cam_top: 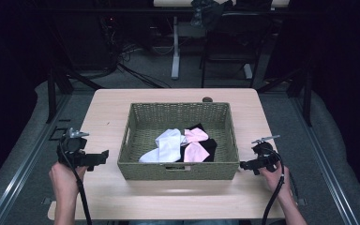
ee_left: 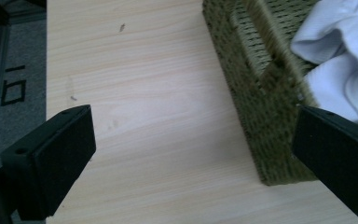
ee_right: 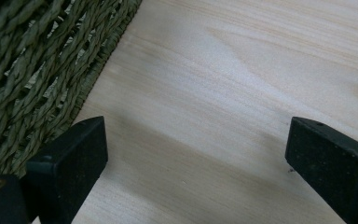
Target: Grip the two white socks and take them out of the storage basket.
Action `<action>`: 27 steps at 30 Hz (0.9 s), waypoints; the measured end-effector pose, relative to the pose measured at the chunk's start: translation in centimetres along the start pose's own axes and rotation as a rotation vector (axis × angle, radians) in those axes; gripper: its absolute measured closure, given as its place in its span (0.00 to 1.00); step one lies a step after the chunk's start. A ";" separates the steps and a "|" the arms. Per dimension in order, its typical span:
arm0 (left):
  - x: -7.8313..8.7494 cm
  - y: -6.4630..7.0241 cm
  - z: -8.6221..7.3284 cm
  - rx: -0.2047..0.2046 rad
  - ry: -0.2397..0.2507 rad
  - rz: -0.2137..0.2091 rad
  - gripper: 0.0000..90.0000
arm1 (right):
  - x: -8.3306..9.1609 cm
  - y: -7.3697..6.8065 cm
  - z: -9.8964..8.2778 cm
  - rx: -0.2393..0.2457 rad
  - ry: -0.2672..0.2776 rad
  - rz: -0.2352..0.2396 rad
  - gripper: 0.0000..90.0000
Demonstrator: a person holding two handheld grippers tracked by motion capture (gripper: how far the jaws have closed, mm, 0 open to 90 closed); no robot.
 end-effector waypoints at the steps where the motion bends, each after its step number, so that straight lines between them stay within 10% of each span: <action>1: 0.0 0.0 0.0 0.000 0.000 0.000 0.00 | 0.0 0.0 0.0 -0.001 -0.002 0.000 0.06; 13: -0.5 4.5 5.7 -0.127 -0.015 -0.095 0.04 | 0.0 -0.1 0.0 0.007 -0.004 0.000 0.06; 27: -4.9 10.1 9.7 -0.265 -0.118 -0.206 0.04 | 0.0 0.1 0.0 -0.004 -0.001 0.007 0.06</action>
Point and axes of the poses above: each handheld gripper's, and its own axes: x roughly backward along the jaws, z roughly out of its top, y roughly to its right, the point moved 10 cm from there along -x, roughly forward along the jaws, and after that the axes turned 2 degrees about -z, right-handed, at the moved point
